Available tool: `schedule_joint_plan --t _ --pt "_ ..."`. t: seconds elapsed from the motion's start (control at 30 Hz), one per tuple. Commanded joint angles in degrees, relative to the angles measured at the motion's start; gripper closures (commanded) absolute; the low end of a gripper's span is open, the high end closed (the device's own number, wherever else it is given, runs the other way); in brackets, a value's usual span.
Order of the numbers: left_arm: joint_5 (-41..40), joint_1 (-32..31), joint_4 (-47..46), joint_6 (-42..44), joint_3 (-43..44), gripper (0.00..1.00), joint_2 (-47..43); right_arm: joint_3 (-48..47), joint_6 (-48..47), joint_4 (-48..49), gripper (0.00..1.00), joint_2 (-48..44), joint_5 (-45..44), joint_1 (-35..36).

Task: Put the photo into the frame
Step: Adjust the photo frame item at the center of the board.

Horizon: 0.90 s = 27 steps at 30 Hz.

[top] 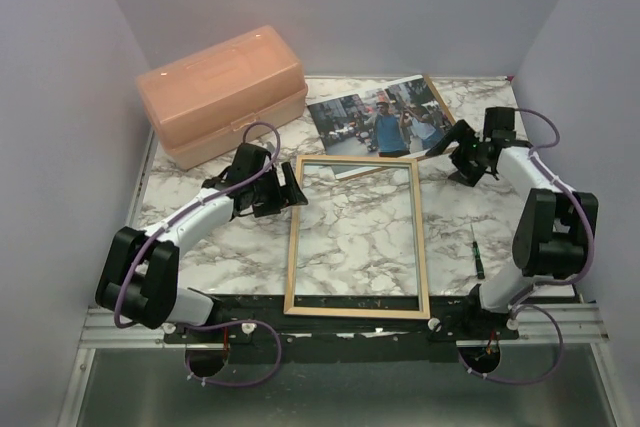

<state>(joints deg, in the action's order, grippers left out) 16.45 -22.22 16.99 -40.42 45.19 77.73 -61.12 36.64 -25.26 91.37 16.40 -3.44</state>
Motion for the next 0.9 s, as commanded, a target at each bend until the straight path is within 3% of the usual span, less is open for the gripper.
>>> schedule_joint_plan --t 0.0,0.37,0.87 --pt "1.25 0.25 -2.57 0.5 1.83 0.18 3.97 -5.09 3.75 6.71 0.0 7.08 6.62 -4.73" --pt "-3.18 0.25 -2.14 -0.25 3.19 0.21 6.55 -25.39 5.36 6.8 0.06 26.38 4.68 -6.15" --pt "-4.2 0.28 -4.05 1.05 1.06 0.24 10.12 -35.71 1.85 3.17 0.09 36.5 -1.75 -6.27"
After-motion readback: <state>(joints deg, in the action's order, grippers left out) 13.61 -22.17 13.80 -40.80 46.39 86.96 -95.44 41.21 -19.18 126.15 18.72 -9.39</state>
